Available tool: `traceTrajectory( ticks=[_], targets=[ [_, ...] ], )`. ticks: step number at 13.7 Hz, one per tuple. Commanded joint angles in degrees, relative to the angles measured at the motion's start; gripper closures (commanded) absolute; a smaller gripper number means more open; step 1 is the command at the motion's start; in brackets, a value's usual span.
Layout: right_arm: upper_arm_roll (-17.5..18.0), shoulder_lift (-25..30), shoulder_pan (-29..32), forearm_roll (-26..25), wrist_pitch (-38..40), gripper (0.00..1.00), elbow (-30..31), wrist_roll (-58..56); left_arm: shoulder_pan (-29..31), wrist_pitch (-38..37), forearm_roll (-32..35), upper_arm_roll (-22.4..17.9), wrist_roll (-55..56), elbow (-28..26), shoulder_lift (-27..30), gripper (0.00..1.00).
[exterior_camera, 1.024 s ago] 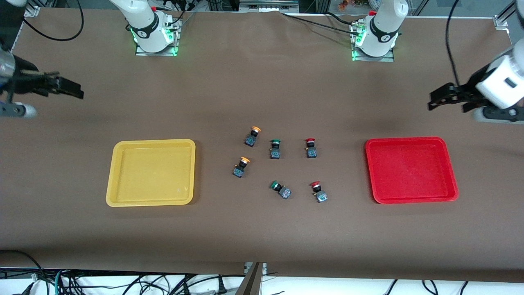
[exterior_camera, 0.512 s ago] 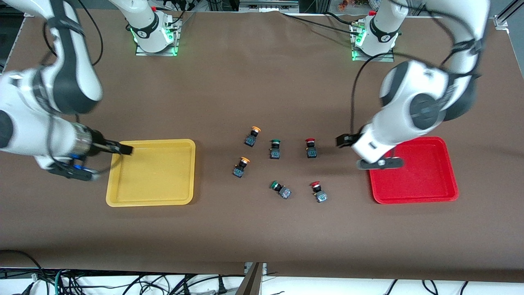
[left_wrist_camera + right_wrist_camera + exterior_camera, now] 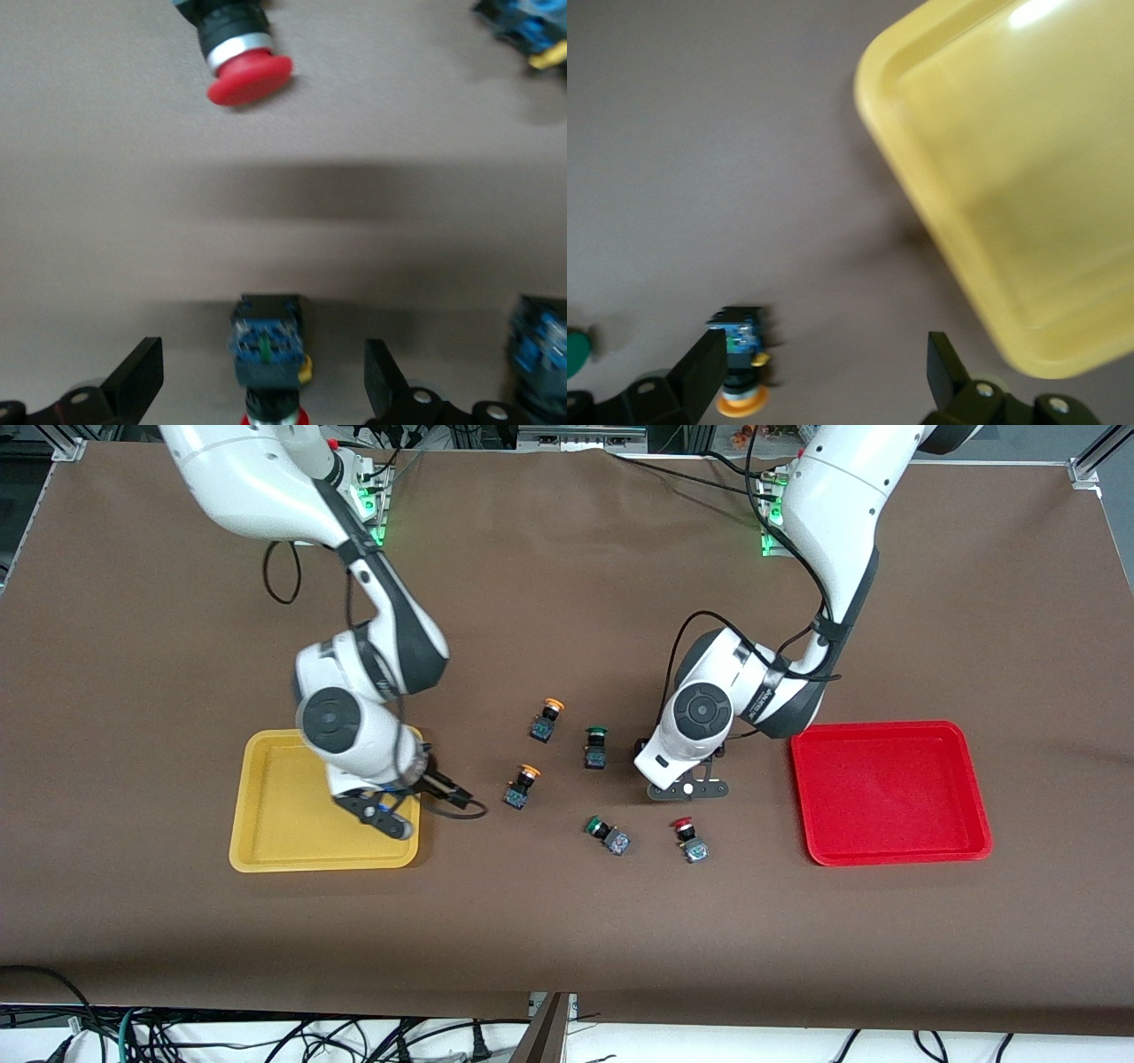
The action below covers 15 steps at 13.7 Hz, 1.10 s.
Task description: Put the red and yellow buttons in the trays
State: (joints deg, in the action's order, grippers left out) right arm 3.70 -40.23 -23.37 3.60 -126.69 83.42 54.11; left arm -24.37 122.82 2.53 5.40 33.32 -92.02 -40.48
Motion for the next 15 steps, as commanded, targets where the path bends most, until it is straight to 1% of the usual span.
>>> traceTrajectory(
  ticks=[1,2,3,4,5,6,7,8,9,10,11,12,14,15],
  targets=[
    [-0.44,-3.52,-2.36,0.18,-6.87,0.0,-1.32,3.87,-0.05,2.15,0.46,0.4,-0.37,-1.74,-0.21,0.0],
    [-0.44,-5.36,-3.51,0.01,-10.82,0.0,-1.67,6.68,0.03,3.99,0.55,0.75,-0.37,-3.06,-0.12,0.0],
    [-0.44,-7.04,-4.65,-0.17,-13.21,0.0,-2.29,8.19,-0.06,5.22,0.55,0.93,-0.37,-4.03,-0.12,0.06],
    [-0.62,-8.27,-5.62,-0.26,-13.93,0.0,-3.08,8.46,-0.23,5.84,0.55,1.02,-0.45,-4.22,-0.29,0.27],
    [-0.62,-9.33,-6.24,-0.52,-14.02,0.0,-3.69,8.55,-0.24,5.76,0.55,1.02,-0.45,-4.22,-0.3,0.52],
    [-0.71,-10.03,-6.68,-0.52,-14.2,0.0,-4.05,8.56,-0.15,5.33,0.55,1.02,-0.45,-4.22,-0.21,0.73],
    [-0.71,-10.82,-7.29,-0.52,-14.55,0.0,-4.66,8.56,0.03,4.89,0.55,1.02,-1.15,-4.13,0.14,0.86],
    [-0.88,-11.27,-8.17,-0.61,-14.64,0.0,-4.67,8.47,0.38,3.58,0.55,1.02,-3.42,-4.04,0.75,0.9],
    [-0.88,-11.62,-8.35,-0.87,-14.64,0.12,-4.67,8.29,0.9,1.65,0.55,1.02,-6.57,-3.96,1.98,0.9],
    [-0.88,-11.71,-8.36,-2.09,-14.64,0.55,-4.58,7.51,2.3,-1.5,0.55,1.02,-8.95,-3.43,3.64,0.9],
    [-0.88,-11.8,-8.36,-3.67,-14.64,0.89,-4.49,6.72,4.23,-4.93,0.64,1.02,-10.63,-3.08,5.31,0.9],
    [-0.8,-11.97,-8.36,-4.47,-14.64,1.0,-4.4,6.62,6.07,-7.83,0.55,1.02,-13.17,-2.64,7.42,0.9],
    [-0.88,-11.63,-7.83,-4.56,-13.86,1.0,-4.58,6.1,9.86,-13.2,1.16,0.84,-17.4,-2.02,10.76,0.87],
    [-0.97,-10.06,-6.35,-4.48,-11.41,1.0,-4.66,4.18,10.48,-13.66,1.95,-0.12,-17.85,-2.2,11.13,0.87]
  ],
)
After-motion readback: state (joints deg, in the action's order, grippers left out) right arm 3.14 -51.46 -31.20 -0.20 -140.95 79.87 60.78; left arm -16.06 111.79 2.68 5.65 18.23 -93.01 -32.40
